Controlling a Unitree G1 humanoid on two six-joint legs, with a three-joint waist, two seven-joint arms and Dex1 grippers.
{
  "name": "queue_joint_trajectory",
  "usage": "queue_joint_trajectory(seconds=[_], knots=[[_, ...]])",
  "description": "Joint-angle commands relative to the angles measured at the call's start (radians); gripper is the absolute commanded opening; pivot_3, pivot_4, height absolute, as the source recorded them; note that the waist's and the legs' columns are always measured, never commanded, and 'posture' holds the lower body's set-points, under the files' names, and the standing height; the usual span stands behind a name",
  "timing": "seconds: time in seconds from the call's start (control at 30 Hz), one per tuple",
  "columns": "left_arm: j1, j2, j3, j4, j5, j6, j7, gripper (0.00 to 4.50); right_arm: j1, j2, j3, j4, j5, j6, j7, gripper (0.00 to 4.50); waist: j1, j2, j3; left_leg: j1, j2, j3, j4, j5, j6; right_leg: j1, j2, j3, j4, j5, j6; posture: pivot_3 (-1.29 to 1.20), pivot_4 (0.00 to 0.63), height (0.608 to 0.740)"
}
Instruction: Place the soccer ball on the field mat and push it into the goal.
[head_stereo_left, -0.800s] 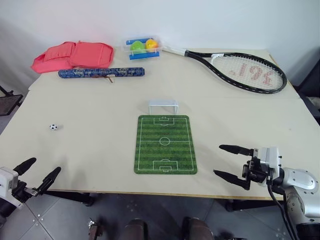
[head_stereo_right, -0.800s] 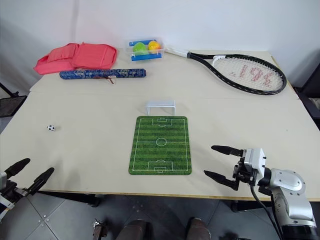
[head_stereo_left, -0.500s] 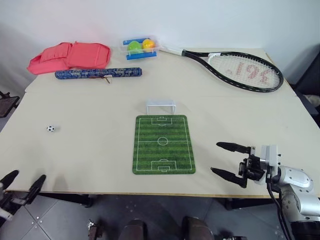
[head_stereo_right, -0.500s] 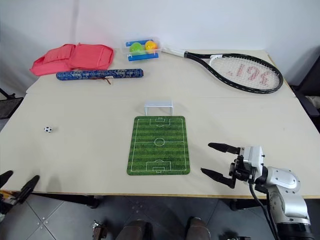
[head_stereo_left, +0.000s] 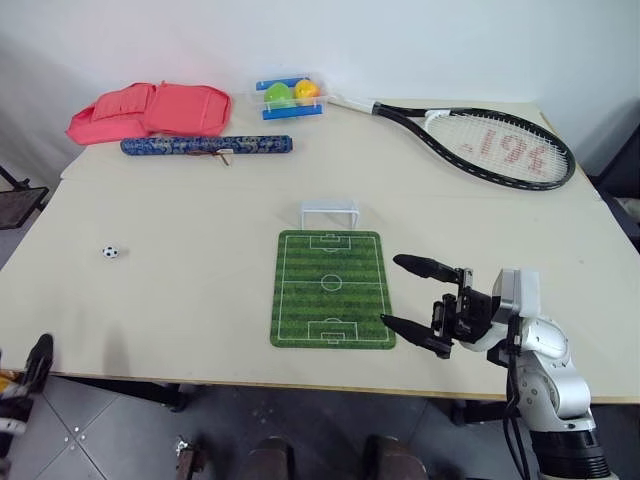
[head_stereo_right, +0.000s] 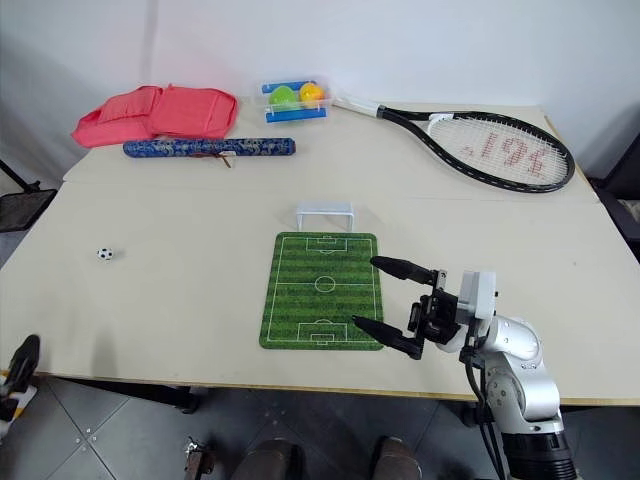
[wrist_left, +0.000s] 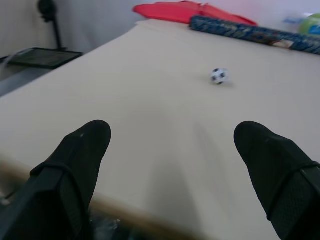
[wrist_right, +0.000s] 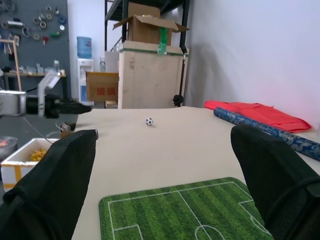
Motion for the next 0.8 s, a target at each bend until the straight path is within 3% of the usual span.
queue_joint_trajectory(seconds=[0.03,0.13,0.27,0.5,0.73,0.8], knots=[[-0.081,0.07,-0.016,-0.064,-0.009,0.061,0.063,4.5,-0.006,-0.012,-0.016,-0.035,-0.001,-0.017,-0.013,4.47,-0.001,0.0,0.0,0.0,0.001,0.0,0.0,0.0,0.0,0.0,0.001,0.0,0.0,0.0,0.0,0.0,0.15,0.74],[-0.187,0.139,-0.069,-0.03,0.03,0.134,0.118,4.5,-0.006,-0.017,-0.018,-0.052,0.0,-0.005,-0.031,4.47,-0.002,0.0,0.0,0.001,0.005,0.001,0.0,0.0,-0.002,0.0,0.005,0.001,-0.001,0.001,-0.002,0.0,0.15,0.74],[-0.375,0.23,-0.177,0.16,0.152,0.165,0.179,4.5,-0.006,-0.014,-0.009,-0.066,-0.003,0.005,-0.058,4.47,-0.002,0.0,0.0,0.004,0.007,0.006,-0.001,-0.001,-0.003,0.0,0.008,0.005,-0.001,0.001,-0.003,0.0,0.15,0.74],[-0.643,0.271,-0.319,0.462,0.294,0.132,0.196,4.5,-0.004,-0.013,0.008,-0.09,-0.015,0.021,-0.102,4.47,-0.007,-0.001,0.0,0.007,0.009,0.011,-0.002,-0.002,-0.004,-0.001,0.01,0.01,-0.001,0.001,-0.003,0.0,0.15,0.74],[-0.762,0.294,-0.383,0.681,0.371,0.086,0.179,4.5,0.006,-0.017,0.008,-0.134,-0.017,0.045,-0.142,4.47,-0.02,-0.001,0.0,0.007,0.009,0.013,-0.002,-0.002,-0.004,-0.002,0.011,0.011,-0.001,0.001,-0.003,0.0,0.15,0.74],[-0.76,0.301,-0.389,0.697,0.389,0.083,0.192,4.09,0.007,-0.019,0.002,-0.135,-0.018,0.044,-0.147,4.5,-0.025,-0.001,0.0,0.007,0.009,0.013,-0.002,-0.002,-0.004,-0.002,0.011,0.011,-0.001,0.001,-0.003,0.0,0.15,0.74]])
